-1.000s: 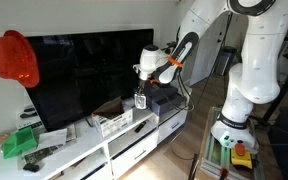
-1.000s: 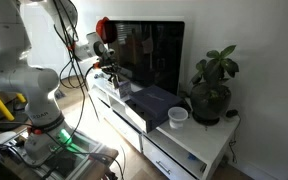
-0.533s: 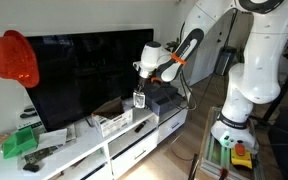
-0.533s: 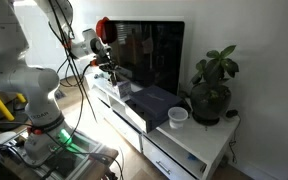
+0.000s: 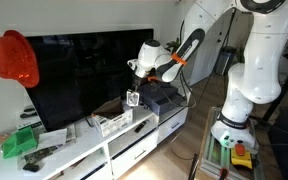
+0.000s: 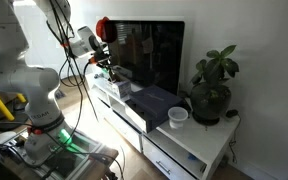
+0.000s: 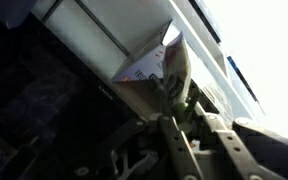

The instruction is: Put the white packet in the white box.

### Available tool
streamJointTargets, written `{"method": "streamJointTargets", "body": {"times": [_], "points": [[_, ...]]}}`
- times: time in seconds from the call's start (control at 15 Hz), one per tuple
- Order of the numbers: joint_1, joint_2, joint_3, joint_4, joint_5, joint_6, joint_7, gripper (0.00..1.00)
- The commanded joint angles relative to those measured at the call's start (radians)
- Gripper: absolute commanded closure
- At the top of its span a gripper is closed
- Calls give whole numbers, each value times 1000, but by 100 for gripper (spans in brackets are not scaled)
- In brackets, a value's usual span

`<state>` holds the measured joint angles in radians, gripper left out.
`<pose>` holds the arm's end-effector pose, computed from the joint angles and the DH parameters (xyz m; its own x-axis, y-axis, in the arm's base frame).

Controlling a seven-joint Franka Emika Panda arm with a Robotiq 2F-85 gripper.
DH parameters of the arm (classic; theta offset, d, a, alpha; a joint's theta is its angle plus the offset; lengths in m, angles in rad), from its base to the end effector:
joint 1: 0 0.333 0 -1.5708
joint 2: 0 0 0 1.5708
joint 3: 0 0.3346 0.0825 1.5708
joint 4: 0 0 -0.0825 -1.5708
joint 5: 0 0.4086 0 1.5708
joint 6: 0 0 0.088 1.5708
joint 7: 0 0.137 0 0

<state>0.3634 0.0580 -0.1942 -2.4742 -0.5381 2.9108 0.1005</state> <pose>0.5173 0.1161 0.2755 0.7720 0.5520 0.3152 0.4832 -0.8318 0.2731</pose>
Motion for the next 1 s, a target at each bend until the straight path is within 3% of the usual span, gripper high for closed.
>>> {"method": "streamJointTargets", "body": {"times": [0.0,0.2,0.47,0.93], "points": [[26,20,16,29,-102,66,-40,95],[37,72,44,35,-110,149,-132,95],[41,159,55,80,-156,173,-247,95],[99,280,-41,236,-354,166,-234,95]]}}
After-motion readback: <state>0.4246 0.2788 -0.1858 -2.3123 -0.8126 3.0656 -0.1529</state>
